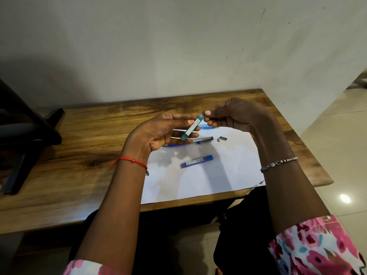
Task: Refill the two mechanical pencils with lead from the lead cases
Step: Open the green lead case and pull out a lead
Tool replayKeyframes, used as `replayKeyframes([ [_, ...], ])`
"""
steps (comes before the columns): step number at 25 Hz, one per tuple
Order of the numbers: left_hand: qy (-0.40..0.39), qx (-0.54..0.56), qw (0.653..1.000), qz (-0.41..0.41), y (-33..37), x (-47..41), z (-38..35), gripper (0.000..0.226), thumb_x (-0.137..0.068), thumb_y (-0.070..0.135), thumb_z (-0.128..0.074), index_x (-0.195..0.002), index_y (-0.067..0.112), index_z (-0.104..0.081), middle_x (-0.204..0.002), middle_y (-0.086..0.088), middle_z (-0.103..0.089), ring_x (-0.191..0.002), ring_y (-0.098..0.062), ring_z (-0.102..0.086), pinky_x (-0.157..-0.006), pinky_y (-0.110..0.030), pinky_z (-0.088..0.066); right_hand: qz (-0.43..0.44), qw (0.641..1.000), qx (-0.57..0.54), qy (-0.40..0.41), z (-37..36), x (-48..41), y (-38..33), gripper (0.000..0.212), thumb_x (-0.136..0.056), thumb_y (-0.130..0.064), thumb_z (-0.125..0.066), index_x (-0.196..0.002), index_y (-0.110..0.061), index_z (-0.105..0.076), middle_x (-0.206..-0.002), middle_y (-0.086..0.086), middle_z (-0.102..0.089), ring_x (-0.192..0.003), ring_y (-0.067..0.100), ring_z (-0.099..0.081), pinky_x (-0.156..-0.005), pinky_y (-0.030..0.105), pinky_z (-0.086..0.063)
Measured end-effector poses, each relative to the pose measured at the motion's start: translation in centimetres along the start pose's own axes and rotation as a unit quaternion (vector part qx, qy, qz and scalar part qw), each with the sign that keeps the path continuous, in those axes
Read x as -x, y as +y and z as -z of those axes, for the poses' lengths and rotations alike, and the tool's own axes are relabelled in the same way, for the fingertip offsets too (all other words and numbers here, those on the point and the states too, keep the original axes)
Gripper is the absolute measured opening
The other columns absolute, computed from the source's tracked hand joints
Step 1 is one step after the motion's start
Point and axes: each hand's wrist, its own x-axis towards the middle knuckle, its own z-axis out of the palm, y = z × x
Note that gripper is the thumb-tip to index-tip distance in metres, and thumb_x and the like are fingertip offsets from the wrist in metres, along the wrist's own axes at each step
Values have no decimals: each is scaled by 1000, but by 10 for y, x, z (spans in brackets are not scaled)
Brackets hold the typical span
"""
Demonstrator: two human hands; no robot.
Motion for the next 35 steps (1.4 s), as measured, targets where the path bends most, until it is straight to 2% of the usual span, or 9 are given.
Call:
replayKeyframes([
  [8,-19,-9,1000,-18,-3,-5,2,18,-89,9,-54,-97,19,-66,-76,2,-76,-68,-11,-72,-65,-23,-59,54,997,56,25,-1,3,-3,9,-86,-9,-60,-80,-8,-66,-48,-6,-61,-37,3,-45,-35,11,-33],
  [10,-21,-13,999,-22,-4,-7,3,18,-88,9,-54,-95,20,-66,-76,2,-76,-69,-11,-72,-72,-27,-57,49,994,86,42,0,2,-2,7,-84,-15,-64,-79,-13,-68,-44,-8,-51,-36,3,-37,-36,10,-29],
  [13,-22,-11,999,-25,-5,-8,4,17,-88,9,-53,-94,20,-66,-76,3,-76,-69,-11,-72,-77,-30,-55,67,992,94,45,2,-1,-2,6,-77,-19,-70,-73,-18,-73,-44,-7,-40,-43,7,-30,-44,14,-24],
  [14,-22,-11,999,-26,-5,-9,5,17,-89,9,-53,-94,20,-66,-76,3,-76,-69,-11,-72,-77,-30,-54,73,992,96,43,2,0,-2,4,-72,-22,-72,-71,-18,-74,-45,-7,-40,-45,8,-29,-47,17,-24],
  [17,-22,-9,999,-29,-5,-9,6,17,-89,9,-53,-94,20,-65,-75,3,-75,-68,-10,-72,-73,-28,-56,93,989,106,45,3,0,-3,18,-62,-28,-74,-76,-17,-75,-46,-5,-41,-47,9,-31,-53,22,-24],
  [21,-24,3,999,-31,-6,-9,6,18,-89,7,-52,-94,18,-66,-74,2,-75,-67,-10,-72,-67,-26,-59,119,979,154,54,2,1,-5,3,-75,-16,-73,-72,-16,-74,-44,-3,-42,-45,9,-33,-51,21,-28],
  [24,-24,6,999,-32,-7,-9,6,19,-89,7,-53,-95,19,-66,-75,2,-75,-68,-11,-72,-68,-27,-59,128,972,186,58,1,2,-6,13,-75,-17,-74,-62,-21,-73,-48,2,-41,-45,10,-32,-46,19,-28],
  [32,-26,2,999,-36,-8,-9,9,18,-88,7,-54,-96,18,-66,-76,2,-76,-69,-11,-72,-66,-25,-60,126,964,226,66,-2,4,-9,15,-76,-26,-73,-71,-12,-72,-55,9,-35,-43,8,-29,-42,17,-26],
  [35,-23,-2,999,-36,-8,-9,10,18,-88,7,-55,-96,17,-67,-76,2,-76,-70,-11,-72,-66,-26,-60,139,962,226,70,-3,4,-9,16,-78,-26,-72,-68,-14,-71,-53,7,-35,-43,9,-28,-42,16,-25],
])
